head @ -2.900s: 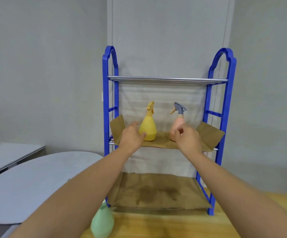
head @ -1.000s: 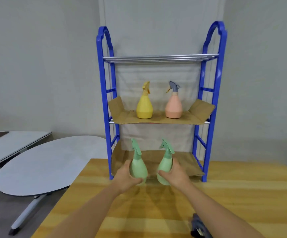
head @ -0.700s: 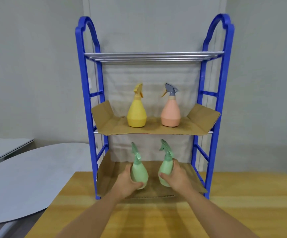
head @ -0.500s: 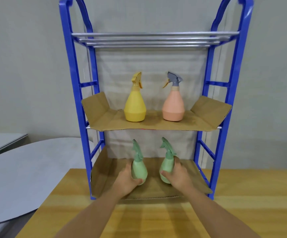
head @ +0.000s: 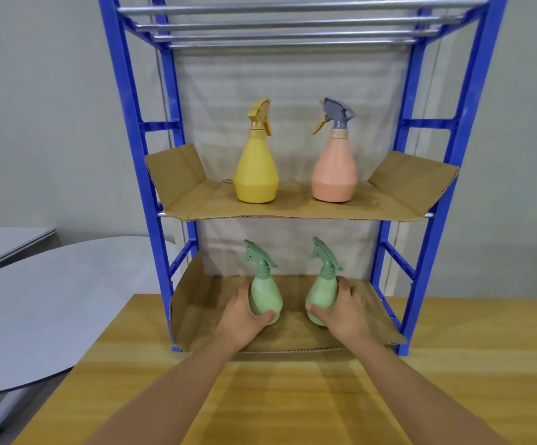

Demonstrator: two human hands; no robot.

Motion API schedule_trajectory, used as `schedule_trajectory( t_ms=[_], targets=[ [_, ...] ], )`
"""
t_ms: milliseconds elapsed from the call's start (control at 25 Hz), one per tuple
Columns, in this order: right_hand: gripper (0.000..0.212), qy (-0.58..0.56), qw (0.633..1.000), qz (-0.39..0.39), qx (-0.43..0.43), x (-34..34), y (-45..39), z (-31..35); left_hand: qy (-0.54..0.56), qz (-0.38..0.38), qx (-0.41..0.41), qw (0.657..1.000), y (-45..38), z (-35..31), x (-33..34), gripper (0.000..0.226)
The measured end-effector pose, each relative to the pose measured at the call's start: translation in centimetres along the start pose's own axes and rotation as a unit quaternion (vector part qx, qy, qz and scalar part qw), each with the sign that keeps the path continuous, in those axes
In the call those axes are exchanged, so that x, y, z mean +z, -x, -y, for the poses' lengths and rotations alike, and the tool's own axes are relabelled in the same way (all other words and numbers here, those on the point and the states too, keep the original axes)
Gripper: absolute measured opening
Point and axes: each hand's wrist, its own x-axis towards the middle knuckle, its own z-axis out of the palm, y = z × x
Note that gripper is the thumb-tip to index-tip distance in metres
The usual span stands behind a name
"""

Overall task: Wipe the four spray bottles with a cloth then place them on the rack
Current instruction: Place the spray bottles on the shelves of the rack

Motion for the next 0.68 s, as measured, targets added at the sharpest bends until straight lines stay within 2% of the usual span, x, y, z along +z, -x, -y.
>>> schedule_trajectory(
  t_ms=[200, 280, 360, 440, 520, 680],
  targets=[
    [0.091, -0.050, 0.994, 0.087, -0.042, -1.9, -0.6, -1.0, -0.013, -0.049, -0.032, 0.998, 0.8, -0.8, 1.4, 0.088],
    [0.086, -0.057, 0.988, 0.134, -0.055, -2.6, -0.8, -1.4, -0.019, -0.046, -0.030, 0.998, 0.8, -0.8, 1.4, 0.090],
    [0.093, -0.049, 0.983, 0.167, -0.064, -2.9, -0.8, -1.5, -0.016, -0.022, -0.027, 0.999, 0.7, -0.6, 1.0, 0.095],
    [0.107, -0.050, 0.986, 0.153, -0.041, -2.4, -0.8, -1.6, -0.018, 0.014, -0.018, 1.000, 0.3, -0.3, 0.4, 0.101],
    [0.113, -0.036, 0.994, 0.104, -0.016, -1.7, -0.8, -1.6, -0.016, 0.036, -0.011, 0.999, 0.0, -0.3, -0.1, 0.099],
    [0.087, -0.003, 0.999, 0.044, -0.032, -0.8, -0.8, -1.4, -0.001, -0.002, -0.007, 1.000, 0.4, -0.5, 0.3, 0.093]
  ],
)
